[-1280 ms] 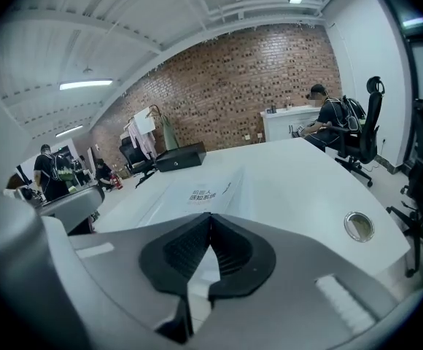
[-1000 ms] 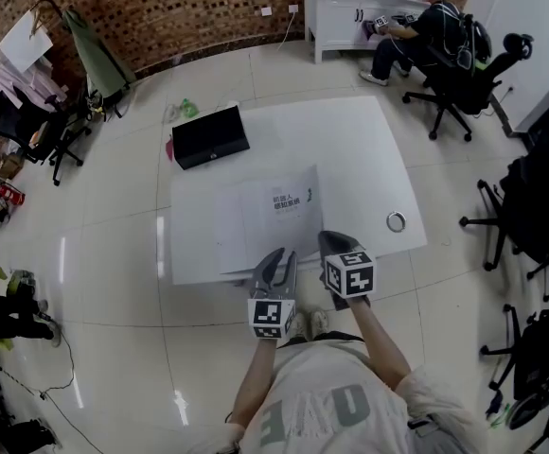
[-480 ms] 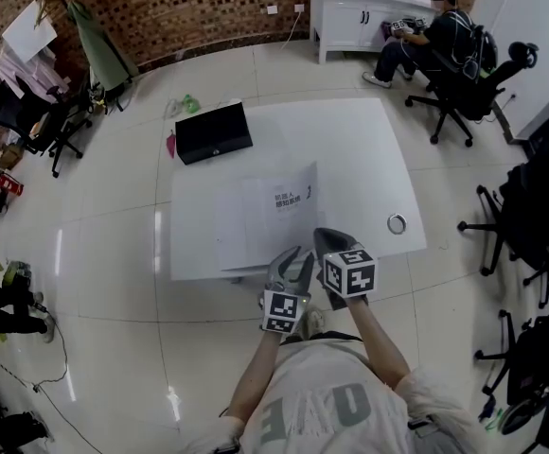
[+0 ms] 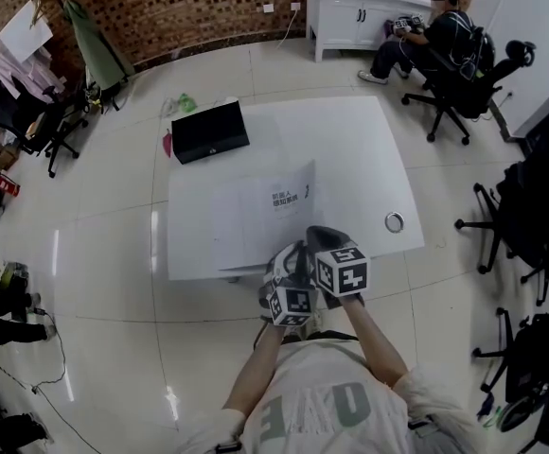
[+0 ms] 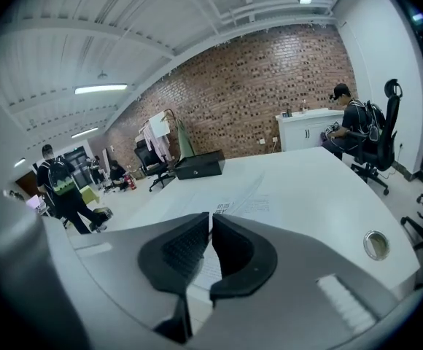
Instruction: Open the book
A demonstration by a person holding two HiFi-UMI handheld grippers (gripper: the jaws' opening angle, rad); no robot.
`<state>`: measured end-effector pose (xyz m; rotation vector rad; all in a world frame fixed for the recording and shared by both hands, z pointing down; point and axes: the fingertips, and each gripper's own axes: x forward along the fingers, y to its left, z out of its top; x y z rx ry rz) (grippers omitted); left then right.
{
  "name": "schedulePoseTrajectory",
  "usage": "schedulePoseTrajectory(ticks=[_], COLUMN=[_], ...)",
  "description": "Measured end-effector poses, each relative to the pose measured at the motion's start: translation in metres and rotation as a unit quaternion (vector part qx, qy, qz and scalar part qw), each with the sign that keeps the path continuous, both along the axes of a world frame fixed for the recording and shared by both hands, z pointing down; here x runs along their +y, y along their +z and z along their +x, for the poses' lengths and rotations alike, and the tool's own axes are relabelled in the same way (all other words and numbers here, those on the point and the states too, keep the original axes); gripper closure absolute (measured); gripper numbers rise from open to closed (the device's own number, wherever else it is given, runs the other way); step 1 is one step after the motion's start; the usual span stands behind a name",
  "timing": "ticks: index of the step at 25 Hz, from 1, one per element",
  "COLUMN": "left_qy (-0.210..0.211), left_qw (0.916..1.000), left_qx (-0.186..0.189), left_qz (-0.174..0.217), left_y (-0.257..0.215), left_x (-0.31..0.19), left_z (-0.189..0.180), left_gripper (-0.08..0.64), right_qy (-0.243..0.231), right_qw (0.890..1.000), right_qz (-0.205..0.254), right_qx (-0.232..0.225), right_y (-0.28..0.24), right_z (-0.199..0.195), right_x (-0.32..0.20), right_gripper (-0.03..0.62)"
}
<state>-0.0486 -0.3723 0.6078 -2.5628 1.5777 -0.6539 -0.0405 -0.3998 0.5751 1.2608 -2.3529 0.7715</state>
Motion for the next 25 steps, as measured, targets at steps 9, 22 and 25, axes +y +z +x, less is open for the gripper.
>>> schedulePoseTrajectory(ticks=[9,22,25], left_qy=[-0.088,-0.217,-0.251], left_qw=[0.9918,0.9695,0.9605], left_qx=[0.092,0.114,0.118], left_qz=[0.004,-0.006,-0.027], left_y=[-0.017,0.002,0.014], left_x=[-0.011,0.018,0.029], left_z=[-0.042,-0.147,-0.168], left_gripper=[0.540,0.506,0.496], right_qy=[0.055,0.055,0.054], right_qw=[0.998,0.990,0.990], right_qz=[-0.011,-0.122,-0.121], right_qx=[-0.014,0.044,0.042], right_y=[0.032,0.139,0.138], right_z=[0.040,0.044,0.043], right_x=[-0.003,0.036,0.035], right_gripper=[0.589,0.590,0.591])
